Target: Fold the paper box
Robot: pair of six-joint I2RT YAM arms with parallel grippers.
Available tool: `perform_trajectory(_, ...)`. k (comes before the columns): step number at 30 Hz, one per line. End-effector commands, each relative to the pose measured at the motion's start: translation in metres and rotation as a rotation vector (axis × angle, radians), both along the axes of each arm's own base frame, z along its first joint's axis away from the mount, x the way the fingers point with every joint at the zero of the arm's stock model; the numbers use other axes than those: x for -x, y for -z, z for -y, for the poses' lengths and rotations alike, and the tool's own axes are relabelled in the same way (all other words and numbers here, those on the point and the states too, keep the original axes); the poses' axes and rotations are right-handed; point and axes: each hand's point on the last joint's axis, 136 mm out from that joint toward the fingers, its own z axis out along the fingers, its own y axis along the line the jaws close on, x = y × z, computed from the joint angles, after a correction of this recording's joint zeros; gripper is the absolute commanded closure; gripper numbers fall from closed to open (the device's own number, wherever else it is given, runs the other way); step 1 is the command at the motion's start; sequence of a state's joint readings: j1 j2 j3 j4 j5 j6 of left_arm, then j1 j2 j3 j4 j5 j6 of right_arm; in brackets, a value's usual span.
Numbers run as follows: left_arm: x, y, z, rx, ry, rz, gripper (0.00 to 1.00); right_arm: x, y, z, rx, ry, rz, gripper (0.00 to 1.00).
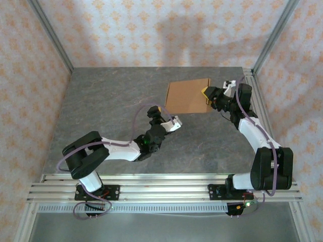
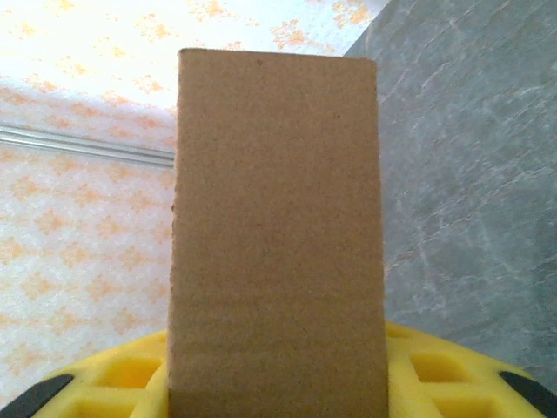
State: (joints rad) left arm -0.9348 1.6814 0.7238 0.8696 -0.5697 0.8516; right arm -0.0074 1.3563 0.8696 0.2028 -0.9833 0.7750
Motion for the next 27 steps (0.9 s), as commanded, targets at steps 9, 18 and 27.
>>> perform_trajectory(9,-0.013,-0.037,0.007,0.023,-0.059,0.134,0.00,0.031,0.001,-0.011,-0.012,-0.100,-0.071,0.63)
perform_trajectory(18,-0.016,-0.040,0.011,0.035,-0.060,0.126,0.12,0.045,0.001,-0.015,-0.042,-0.125,-0.121,0.64)
perform_trajectory(27,-0.015,-0.033,0.014,0.020,-0.042,0.079,0.31,0.050,0.004,-0.015,-0.042,-0.121,-0.132,0.59)
